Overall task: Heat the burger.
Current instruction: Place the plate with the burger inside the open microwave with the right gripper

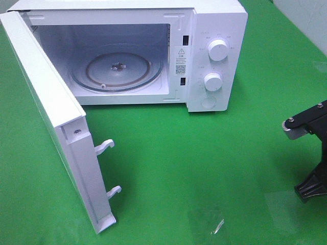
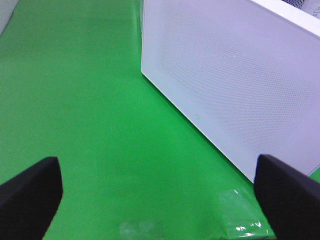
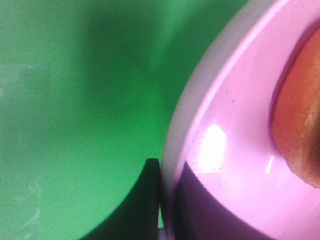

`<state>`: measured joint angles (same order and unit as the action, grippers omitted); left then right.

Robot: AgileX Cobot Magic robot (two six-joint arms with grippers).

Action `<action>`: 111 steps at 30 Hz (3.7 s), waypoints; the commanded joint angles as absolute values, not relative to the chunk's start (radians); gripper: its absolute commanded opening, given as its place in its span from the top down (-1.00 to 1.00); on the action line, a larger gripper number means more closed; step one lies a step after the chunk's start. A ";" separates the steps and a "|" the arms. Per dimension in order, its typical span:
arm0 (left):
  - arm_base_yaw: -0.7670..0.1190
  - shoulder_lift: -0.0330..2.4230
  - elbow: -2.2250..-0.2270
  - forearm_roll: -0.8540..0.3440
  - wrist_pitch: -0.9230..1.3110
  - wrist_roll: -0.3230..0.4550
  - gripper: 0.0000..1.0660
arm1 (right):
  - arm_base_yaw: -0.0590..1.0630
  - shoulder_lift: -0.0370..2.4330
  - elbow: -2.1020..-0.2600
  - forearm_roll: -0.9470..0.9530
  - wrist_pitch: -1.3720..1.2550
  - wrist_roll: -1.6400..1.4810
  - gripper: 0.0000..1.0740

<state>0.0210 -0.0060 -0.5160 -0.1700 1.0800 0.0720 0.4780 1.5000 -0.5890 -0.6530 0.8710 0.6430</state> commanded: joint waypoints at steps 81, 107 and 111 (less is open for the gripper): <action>0.022 -0.010 -0.515 -0.176 1.065 0.075 -0.84 | 1.226 1.385 -0.584 -0.860 0.730 0.062 1.00; 0.022 -0.010 -0.515 -0.176 1.065 0.075 -0.84 | 0.854 1.385 -0.596 -0.649 0.334 -0.717 1.00; 0.022 -0.010 -0.515 -0.176 1.065 0.075 -0.84 | 0.798 1.385 -0.597 -0.564 0.282 -0.873 1.00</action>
